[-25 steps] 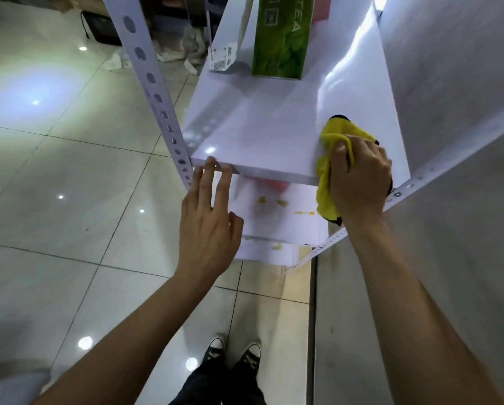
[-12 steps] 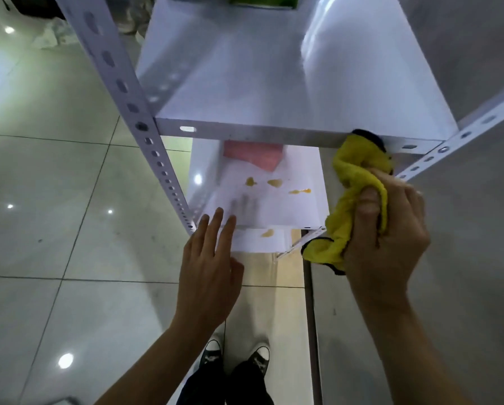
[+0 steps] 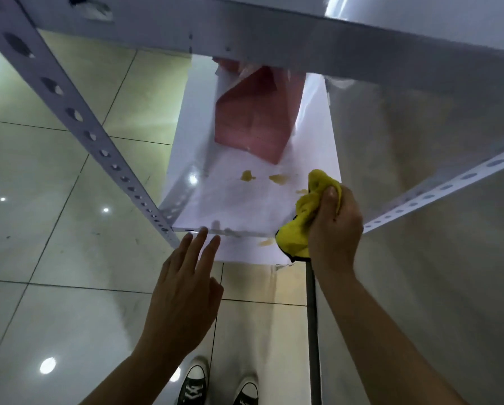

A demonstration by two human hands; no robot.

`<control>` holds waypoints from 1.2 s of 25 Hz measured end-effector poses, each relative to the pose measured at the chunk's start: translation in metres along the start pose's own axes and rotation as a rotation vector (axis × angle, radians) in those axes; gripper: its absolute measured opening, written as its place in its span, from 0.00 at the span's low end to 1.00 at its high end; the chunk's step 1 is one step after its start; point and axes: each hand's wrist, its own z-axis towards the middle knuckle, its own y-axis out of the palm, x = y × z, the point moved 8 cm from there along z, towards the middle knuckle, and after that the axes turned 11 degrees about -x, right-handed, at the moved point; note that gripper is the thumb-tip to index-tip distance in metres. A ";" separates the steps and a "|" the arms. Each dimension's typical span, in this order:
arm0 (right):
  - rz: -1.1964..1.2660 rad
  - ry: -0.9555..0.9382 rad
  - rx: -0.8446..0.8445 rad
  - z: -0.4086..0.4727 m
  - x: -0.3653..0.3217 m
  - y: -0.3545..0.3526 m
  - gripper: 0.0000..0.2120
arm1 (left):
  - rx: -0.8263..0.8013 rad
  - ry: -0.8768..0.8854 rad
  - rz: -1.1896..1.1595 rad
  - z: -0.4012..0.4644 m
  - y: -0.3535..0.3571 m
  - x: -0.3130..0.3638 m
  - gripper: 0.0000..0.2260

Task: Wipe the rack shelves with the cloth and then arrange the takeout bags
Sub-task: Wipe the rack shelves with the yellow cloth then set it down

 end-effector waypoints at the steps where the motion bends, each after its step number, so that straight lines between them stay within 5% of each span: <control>1: -0.175 -0.042 0.021 0.014 0.003 0.006 0.14 | 0.012 -0.007 0.014 0.008 0.002 -0.004 0.33; 4: -0.667 0.080 -0.108 0.039 0.046 0.036 0.20 | 0.026 -0.059 0.063 0.028 0.008 -0.020 0.32; 6: -0.765 0.113 -0.233 0.040 0.072 0.058 0.26 | -0.033 -0.091 0.085 0.032 0.018 -0.030 0.31; 12: -0.646 -0.079 -0.441 0.097 0.067 0.089 0.24 | -0.136 -0.066 0.081 0.026 0.040 -0.042 0.28; 17: -0.526 -0.268 -0.400 0.011 0.065 0.076 0.22 | -0.073 -0.055 0.039 0.043 0.019 -0.034 0.29; 24: -0.509 -0.321 -0.466 0.047 0.052 0.092 0.20 | -0.083 -0.047 -0.017 0.055 0.015 -0.036 0.23; 30: -0.530 -0.595 -0.699 0.004 0.028 0.130 0.22 | -0.106 -0.068 0.003 0.055 0.012 -0.034 0.25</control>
